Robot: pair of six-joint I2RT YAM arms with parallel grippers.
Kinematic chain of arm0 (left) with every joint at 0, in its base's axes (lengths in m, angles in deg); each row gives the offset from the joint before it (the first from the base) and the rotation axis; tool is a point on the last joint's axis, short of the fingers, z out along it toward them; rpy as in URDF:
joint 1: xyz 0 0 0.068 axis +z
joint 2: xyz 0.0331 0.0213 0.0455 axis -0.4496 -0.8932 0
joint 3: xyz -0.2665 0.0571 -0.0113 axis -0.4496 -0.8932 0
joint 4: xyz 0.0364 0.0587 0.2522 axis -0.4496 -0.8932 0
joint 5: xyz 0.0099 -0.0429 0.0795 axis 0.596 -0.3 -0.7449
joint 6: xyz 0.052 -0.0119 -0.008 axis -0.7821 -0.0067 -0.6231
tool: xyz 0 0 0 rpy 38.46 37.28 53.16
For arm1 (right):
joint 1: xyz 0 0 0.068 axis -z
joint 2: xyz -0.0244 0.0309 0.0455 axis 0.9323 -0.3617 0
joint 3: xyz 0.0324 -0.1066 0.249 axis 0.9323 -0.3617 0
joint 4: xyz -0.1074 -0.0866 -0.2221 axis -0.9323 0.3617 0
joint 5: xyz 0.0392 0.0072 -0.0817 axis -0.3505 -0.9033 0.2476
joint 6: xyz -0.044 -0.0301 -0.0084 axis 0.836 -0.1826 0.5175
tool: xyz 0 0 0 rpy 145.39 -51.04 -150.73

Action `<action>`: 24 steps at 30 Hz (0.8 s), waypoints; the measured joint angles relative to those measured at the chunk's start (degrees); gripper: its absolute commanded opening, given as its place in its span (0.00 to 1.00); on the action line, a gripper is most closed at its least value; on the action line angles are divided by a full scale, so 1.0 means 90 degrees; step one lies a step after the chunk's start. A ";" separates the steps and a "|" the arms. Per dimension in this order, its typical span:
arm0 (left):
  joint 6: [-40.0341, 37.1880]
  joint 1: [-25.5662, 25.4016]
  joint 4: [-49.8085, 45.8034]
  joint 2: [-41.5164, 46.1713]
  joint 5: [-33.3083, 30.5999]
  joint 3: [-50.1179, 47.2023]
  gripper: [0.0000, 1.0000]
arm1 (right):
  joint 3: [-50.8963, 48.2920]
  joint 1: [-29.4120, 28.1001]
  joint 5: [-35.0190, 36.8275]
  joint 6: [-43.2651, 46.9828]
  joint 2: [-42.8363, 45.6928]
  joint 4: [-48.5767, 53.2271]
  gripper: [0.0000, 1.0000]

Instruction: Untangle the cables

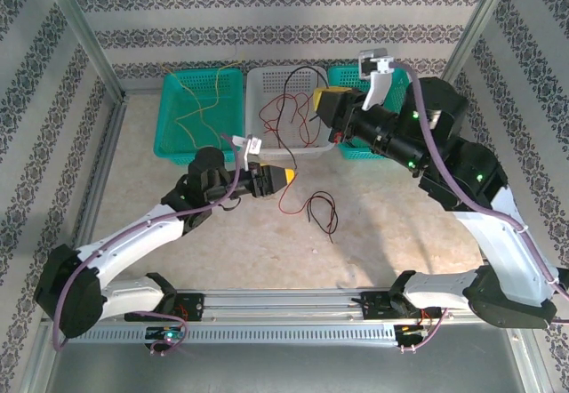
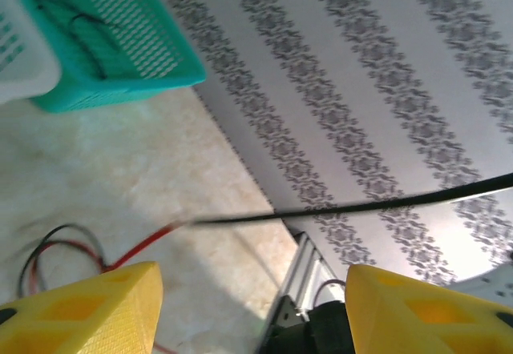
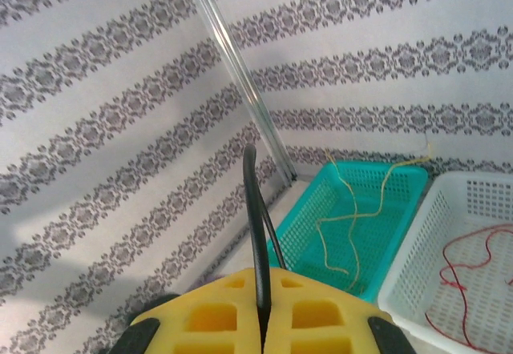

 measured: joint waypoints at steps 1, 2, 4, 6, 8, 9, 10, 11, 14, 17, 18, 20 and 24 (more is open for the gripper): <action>0.0039 0.0000 0.0107 -0.0046 -0.0102 -0.0175 0.68 | 0.0073 0.0000 0.0007 0.0000 0.0000 -0.0029 0.00; 0.0075 -0.0002 0.0185 -0.0080 -0.0180 -0.0311 0.70 | 0.0124 0.0000 0.0007 0.0002 0.0002 -0.0063 0.00; 0.0141 -0.0002 0.0299 -0.0170 -0.0308 -0.0525 0.73 | 0.0189 0.0000 0.0015 0.0017 0.0017 -0.0119 0.00; 0.0163 -0.0002 0.0340 -0.0323 -0.0362 -0.0554 0.73 | 0.0202 0.0000 0.0034 0.0019 0.0044 -0.0143 0.00; 0.0163 -0.0002 0.0481 -0.0491 -0.0384 -0.0554 0.73 | 0.0202 0.0000 0.0041 0.0019 0.0061 -0.0158 0.00; 0.0163 -0.0002 0.0563 -0.0583 -0.0384 -0.0549 0.73 | 0.0202 0.0000 0.0041 0.0019 0.0068 -0.0160 0.00; 0.0165 -0.0007 0.0636 -0.0682 -0.0381 -0.0537 0.73 | 0.0202 0.0000 0.0044 0.0019 0.0078 -0.0163 0.00; 0.0170 -0.0010 0.0699 -0.0784 -0.0376 -0.0515 0.73 | 0.0202 0.0000 0.0049 0.0019 0.0085 -0.0168 0.00; 0.0265 -0.0063 0.0974 -0.1107 -0.0272 -0.0420 0.76 | 0.0202 0.0000 0.0056 0.0019 0.0107 -0.0206 0.00; 0.0435 -0.0129 0.1411 -0.1411 -0.0039 -0.0330 0.77 | 0.0202 0.0002 0.0056 0.0019 0.0124 -0.0209 0.00; 0.0498 -0.0158 0.1583 -0.1486 0.0053 -0.0323 0.77 | 0.0202 0.0002 0.0056 0.0019 0.0124 -0.0209 0.00; 0.0607 -0.0209 0.1863 -0.1603 0.0221 -0.0318 0.77 | 0.0204 0.0005 0.0056 0.0019 0.0124 -0.0206 0.00; 0.0780 -0.0282 0.2220 -0.1685 0.0398 -0.0318 0.60 | 0.0206 0.0044 0.0080 0.0019 0.0124 -0.0206 0.00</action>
